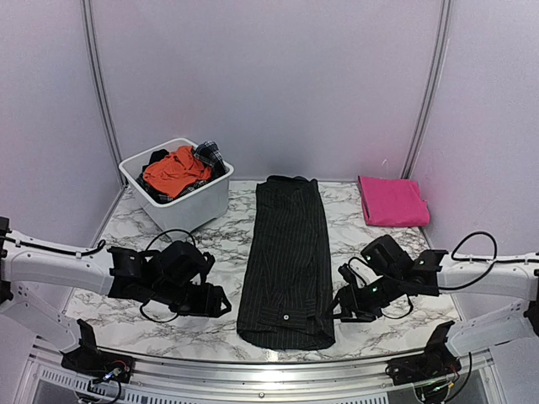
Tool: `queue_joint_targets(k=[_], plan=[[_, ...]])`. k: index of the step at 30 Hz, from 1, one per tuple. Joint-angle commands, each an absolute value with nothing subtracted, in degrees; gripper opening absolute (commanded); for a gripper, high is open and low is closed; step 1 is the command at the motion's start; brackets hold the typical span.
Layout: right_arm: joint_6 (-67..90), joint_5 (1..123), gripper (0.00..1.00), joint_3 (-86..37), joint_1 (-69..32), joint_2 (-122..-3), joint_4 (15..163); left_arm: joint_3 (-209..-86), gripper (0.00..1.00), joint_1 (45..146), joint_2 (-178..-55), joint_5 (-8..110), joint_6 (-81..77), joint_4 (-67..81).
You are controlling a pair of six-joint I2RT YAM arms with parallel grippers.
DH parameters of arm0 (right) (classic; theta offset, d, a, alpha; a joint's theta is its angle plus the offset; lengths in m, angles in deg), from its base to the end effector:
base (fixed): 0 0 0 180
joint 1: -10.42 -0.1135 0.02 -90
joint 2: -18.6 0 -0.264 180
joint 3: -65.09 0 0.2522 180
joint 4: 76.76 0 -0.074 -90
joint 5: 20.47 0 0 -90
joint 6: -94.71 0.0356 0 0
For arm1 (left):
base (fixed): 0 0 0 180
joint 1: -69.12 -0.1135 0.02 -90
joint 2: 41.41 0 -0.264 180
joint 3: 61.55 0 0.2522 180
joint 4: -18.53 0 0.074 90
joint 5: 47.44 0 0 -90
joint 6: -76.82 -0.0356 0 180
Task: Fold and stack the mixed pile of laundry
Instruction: Fold the rectangle-folded shirt at the center of the board.
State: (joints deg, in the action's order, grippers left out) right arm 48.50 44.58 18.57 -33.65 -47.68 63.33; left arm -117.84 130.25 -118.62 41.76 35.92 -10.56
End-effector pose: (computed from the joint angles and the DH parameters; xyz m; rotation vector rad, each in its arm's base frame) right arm 0.1367 0.1532 0.1782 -0.1803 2.8883 1.0035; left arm 0.1296 -0.2341 0.1969 0.2685 2.6117 -0.7732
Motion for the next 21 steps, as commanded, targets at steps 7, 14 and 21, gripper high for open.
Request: queue_joint_targets(k=[7, 14, 21], plan=[[59.9, 44.5, 0.57, 28.3, -33.8, -44.7, 77.8, -112.3, 0.63, 136.2, -125.5, 46.9, 46.9, 9.2], [62.3, 42.1, 0.54, 31.4, -34.7, -50.0, 88.9, -109.0, 0.55, 138.2, -129.2, 46.8, 50.5, 14.2], [65.1, 42.7, 0.4, 34.5, -35.5, -47.7, 89.9, -109.6, 0.43, 138.3, -131.4, 47.7, 51.3, 15.8]])
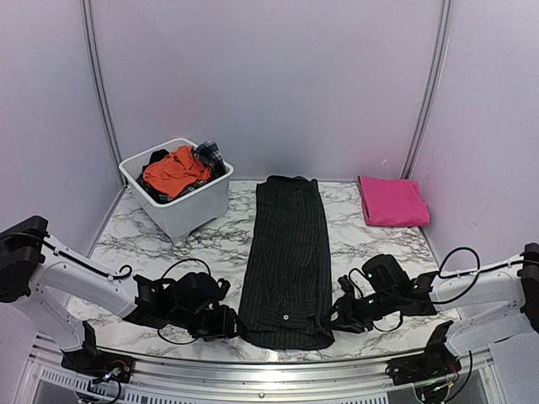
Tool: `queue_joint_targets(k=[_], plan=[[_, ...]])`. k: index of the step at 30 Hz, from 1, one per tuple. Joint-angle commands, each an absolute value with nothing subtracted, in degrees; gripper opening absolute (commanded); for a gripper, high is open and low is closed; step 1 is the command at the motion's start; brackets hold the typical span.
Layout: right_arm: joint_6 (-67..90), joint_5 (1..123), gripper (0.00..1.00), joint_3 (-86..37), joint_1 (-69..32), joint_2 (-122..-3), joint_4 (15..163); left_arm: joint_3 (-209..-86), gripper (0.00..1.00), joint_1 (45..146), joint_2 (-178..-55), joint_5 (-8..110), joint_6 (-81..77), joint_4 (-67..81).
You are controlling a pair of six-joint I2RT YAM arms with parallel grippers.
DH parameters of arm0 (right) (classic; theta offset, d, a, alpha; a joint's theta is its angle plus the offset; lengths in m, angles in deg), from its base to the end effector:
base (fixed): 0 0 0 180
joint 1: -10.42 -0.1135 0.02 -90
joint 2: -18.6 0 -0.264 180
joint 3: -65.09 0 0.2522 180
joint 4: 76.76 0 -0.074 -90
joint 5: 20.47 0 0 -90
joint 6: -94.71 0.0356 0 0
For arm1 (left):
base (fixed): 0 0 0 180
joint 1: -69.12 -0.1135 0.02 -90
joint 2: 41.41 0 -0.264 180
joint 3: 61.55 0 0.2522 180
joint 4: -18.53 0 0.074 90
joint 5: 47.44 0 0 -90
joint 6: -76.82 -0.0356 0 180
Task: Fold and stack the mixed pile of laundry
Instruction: Fold the rectangle-folded shirt at the center of the board.
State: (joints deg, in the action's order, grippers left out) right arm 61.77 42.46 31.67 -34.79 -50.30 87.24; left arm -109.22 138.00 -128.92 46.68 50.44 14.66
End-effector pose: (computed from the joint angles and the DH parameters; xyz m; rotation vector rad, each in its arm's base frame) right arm 0.1267 0.1506 0.1307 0.0554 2.8404 1.1978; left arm 0.0990 -0.2634 0.1400 0.1637 2.6683 -1.0846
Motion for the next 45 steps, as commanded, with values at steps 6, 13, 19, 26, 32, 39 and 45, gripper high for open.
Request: queue_joint_targets(k=[6, 13, 19, 26, 32, 39, 45], plan=[[68.4, 41.4, 0.3, 39.5, -35.9, -45.0, 93.5, -110.8, 0.31, 138.3, -135.0, 48.7, 52.6, 16.1], [67.2, 38.7, 0.0, 38.9, -36.5, -49.5, 98.7, -110.3, 0.06, 138.6, -132.7, 48.7, 53.0, 15.8], [69.6, 42.8, 0.0, 37.9, -38.2, -38.2, 87.8, -108.6, 0.0, 139.9, -127.4, 48.5, 54.8, 14.3], [78.7, 44.6, 0.0, 40.2, -41.3, -18.9, 79.5, -107.7, 0.0, 144.0, -119.9, 47.5, 57.2, 10.5], [82.4, 46.5, 0.0, 37.6, -43.5, -13.5, 76.5, -109.9, 0.0, 145.6, -112.3, 45.7, 58.7, 3.1], [79.8, 45.6, 0.0, 33.4, -36.4, -19.9, 81.2, -114.7, 0.0, 137.3, -111.7, 48.9, 55.6, -1.4], [72.3, 37.8, 0.0, 24.8, -24.2, -34.6, 88.3, -123.2, 0.0, 128.1, -119.6, 55.5, 50.8, -1.6]])
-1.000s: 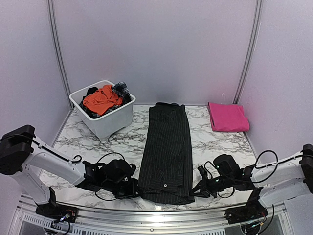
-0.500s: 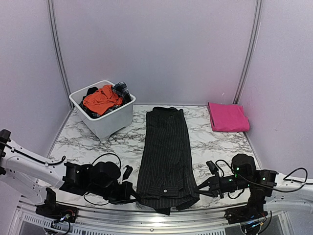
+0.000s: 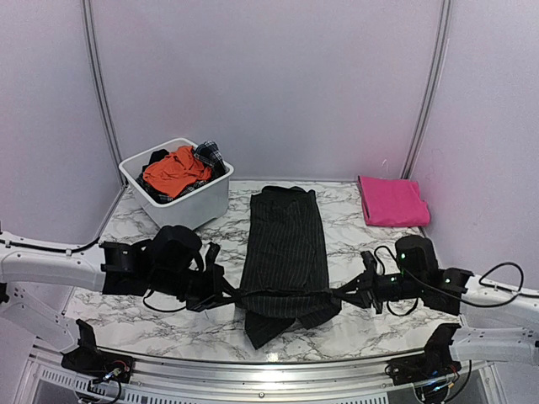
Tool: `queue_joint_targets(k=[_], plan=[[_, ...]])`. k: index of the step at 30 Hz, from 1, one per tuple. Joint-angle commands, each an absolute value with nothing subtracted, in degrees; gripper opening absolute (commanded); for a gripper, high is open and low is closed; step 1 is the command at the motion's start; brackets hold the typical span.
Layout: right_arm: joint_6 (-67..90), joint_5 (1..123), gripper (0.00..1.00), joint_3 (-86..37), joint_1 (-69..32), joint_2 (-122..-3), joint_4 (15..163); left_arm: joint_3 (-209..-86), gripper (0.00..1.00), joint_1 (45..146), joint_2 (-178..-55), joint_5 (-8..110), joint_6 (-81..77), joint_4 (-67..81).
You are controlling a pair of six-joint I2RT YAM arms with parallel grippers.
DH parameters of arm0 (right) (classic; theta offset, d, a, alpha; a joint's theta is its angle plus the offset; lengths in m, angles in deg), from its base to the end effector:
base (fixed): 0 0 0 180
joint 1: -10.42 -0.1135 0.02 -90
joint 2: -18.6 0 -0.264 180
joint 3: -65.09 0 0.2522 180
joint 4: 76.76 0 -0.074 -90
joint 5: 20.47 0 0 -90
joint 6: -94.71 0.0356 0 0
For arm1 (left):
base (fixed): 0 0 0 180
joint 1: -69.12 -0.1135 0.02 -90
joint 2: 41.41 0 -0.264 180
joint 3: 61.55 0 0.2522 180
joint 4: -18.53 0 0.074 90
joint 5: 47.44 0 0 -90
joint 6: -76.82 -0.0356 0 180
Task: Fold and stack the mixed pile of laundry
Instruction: Fold the rectangle-folded shirt at the center of the board.
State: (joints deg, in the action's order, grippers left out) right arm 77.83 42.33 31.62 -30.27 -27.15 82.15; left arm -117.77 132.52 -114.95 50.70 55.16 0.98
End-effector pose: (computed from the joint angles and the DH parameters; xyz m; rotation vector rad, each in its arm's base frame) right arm 0.1186 0.1235 0.1908 0.3947 2.5532 1.4948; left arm 0.1189 -0.2487 0.2291 -0.0154 2.5691 -1.2977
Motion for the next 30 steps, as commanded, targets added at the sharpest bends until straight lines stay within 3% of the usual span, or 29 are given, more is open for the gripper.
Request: queue_joint_targets(k=[1, 14, 23, 30], plan=[[70.6, 36.5, 0.0, 23.0, -22.3, -37.6, 88.9, -124.7, 0.0, 126.4, -121.2, 56.5, 50.1, -1.8], [57.3, 25.4, 0.0, -2.2, -5.2, -73.1, 91.1, -150.2, 0.0, 109.9, -146.6, 67.9, 43.9, -3.3], [54.2, 20.3, 0.0, -19.8, -2.4, -93.3, 92.2, -164.2, 0.0, 105.4, -162.3, 69.7, 42.8, -3.3], [50.0, 21.0, 0.0, -23.9, -1.9, -103.6, 90.8, -171.5, 0.0, 105.0, -173.4, 69.1, 42.3, -3.3]])
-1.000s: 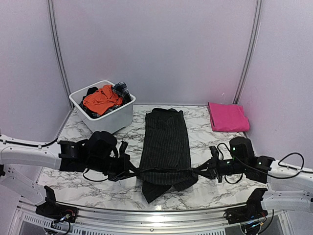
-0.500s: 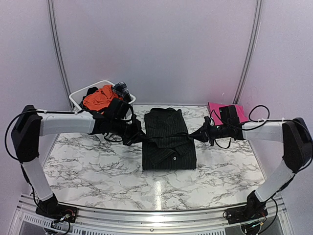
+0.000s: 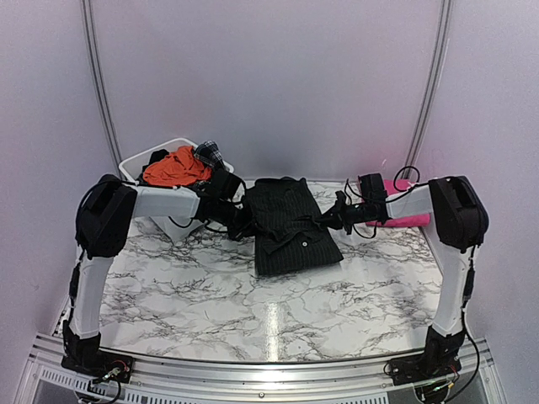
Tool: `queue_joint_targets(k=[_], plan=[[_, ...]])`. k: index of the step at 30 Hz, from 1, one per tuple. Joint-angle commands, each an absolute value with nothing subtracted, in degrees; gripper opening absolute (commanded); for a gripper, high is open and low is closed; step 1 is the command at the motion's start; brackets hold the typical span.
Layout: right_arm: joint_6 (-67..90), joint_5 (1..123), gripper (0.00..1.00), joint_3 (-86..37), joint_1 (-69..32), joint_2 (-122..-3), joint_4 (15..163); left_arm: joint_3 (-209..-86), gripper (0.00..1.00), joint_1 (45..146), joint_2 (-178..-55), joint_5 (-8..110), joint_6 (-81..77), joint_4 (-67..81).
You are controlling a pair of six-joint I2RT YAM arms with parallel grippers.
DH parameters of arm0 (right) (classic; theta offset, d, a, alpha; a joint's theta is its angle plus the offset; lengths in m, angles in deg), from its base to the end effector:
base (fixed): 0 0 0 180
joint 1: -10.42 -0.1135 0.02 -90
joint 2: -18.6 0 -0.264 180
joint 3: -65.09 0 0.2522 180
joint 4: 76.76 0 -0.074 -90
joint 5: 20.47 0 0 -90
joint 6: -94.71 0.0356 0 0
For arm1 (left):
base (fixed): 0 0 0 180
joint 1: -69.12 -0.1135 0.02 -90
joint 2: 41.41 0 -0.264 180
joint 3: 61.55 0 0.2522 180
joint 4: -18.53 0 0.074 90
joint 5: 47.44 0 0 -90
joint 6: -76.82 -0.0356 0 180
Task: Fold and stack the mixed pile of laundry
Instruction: Fold the rectangle-folded shirt at the center of the board.
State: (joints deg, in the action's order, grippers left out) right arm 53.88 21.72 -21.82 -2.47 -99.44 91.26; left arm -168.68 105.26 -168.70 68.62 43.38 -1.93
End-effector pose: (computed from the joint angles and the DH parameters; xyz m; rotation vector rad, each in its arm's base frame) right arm 0.4147 0.1220 0.1492 0.3154 2.4757 1.4788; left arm 0.3923 -0.3058 0.1676 -0.1863 2.5758 -1.2645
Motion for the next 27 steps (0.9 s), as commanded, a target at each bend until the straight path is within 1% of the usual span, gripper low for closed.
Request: queue_joint_targets(k=[1, 5, 9, 15, 20, 23, 25, 27], plan=[[49.4, 21.1, 0.0, -23.6, -1.9, -104.6, 90.7, -171.8, 0.0, 105.0, -174.3, 69.0, 42.0, -3.3], [47.5, 21.4, 0.0, -20.8, -2.1, -106.1, 90.5, -169.9, 0.0, 105.2, -175.8, 68.9, 40.4, -3.7], [47.2, 21.7, 0.0, -14.1, -2.7, -101.9, 91.2, -163.3, 0.0, 106.7, -171.9, 68.3, 38.4, -3.8], [50.7, 22.1, 0.0, 1.5, -7.1, -86.0, 93.9, -149.3, 0.0, 109.4, -157.1, 65.8, 36.5, -3.8], [56.1, 24.4, 0.0, 9.8, -10.3, -70.0, 93.1, -141.4, 0.0, 111.2, -145.7, 64.9, 36.8, -4.1], [58.2, 25.3, 0.0, 11.0, -10.4, -64.5, 92.6, -140.4, 0.0, 111.3, -142.1, 64.3, 36.6, -4.8], [57.7, 26.0, 0.0, 9.2, -10.2, -64.0, 91.6, -142.0, 0.0, 111.1, -141.7, 63.6, 35.6, -5.9], [56.4, 26.1, 0.0, 6.4, -9.7, -66.0, 90.9, -145.0, 0.0, 110.9, -142.9, 63.5, 34.8, -6.9]])
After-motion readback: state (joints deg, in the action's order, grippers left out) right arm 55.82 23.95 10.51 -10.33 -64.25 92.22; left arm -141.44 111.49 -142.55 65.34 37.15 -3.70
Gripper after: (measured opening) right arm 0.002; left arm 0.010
